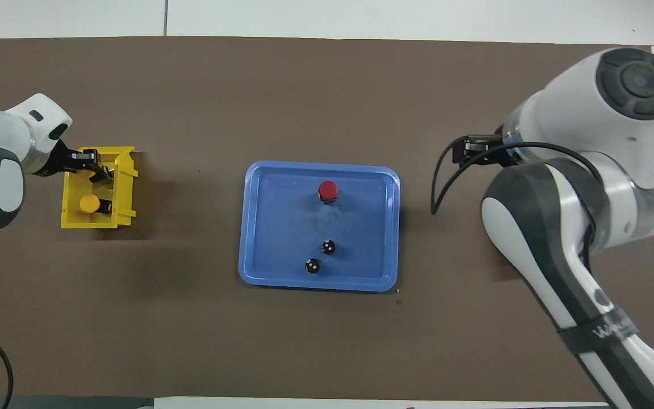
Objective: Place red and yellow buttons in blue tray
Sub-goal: 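Release the red button in the tray while the left gripper lifts the yellow button, then place the yellow button in the tray with the left gripper and withdraw, then carry the second red button to the tray while the left gripper grasps yellow, then release the red button in the tray and return the right gripper to rest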
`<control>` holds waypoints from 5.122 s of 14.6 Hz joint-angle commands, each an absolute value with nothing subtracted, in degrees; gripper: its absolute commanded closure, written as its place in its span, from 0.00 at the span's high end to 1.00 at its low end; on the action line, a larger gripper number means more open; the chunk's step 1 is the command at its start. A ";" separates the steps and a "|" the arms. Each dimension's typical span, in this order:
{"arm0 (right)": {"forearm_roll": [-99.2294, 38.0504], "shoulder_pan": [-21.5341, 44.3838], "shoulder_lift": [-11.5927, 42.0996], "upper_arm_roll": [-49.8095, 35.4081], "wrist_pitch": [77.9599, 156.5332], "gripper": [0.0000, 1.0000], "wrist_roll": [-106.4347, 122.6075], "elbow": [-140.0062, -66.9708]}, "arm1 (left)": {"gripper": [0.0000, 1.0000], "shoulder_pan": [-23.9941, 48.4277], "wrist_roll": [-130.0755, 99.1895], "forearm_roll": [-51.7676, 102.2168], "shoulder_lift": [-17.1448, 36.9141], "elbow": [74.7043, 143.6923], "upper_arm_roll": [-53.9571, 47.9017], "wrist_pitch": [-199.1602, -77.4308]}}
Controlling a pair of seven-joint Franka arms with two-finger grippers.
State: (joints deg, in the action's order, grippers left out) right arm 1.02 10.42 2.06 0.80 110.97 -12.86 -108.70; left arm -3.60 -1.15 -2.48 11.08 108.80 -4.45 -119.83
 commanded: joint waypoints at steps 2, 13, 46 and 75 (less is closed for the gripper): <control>-2.18 1.96 -5.27 -0.09 113.29 0.86 1.01 -121.01 | 0.04 -1.34 -6.73 2.71 12.21 89.51 -4.92 -97.85; -4.48 -6.06 -10.46 0.09 124.61 0.65 17.31 -136.05 | 0.02 28.55 -48.68 2.99 12.39 103.08 -5.01 -119.86; -3.52 17.46 9.03 -0.79 110.47 0.26 -21.39 -98.98 | 1.00 0.46 7.79 -2.99 5.10 90.79 -4.40 -87.81; 0.97 10.74 8.54 0.44 100.22 1.00 -24.10 -92.82 | 0.51 -4.13 5.28 -1.14 1.41 127.44 -4.39 -129.02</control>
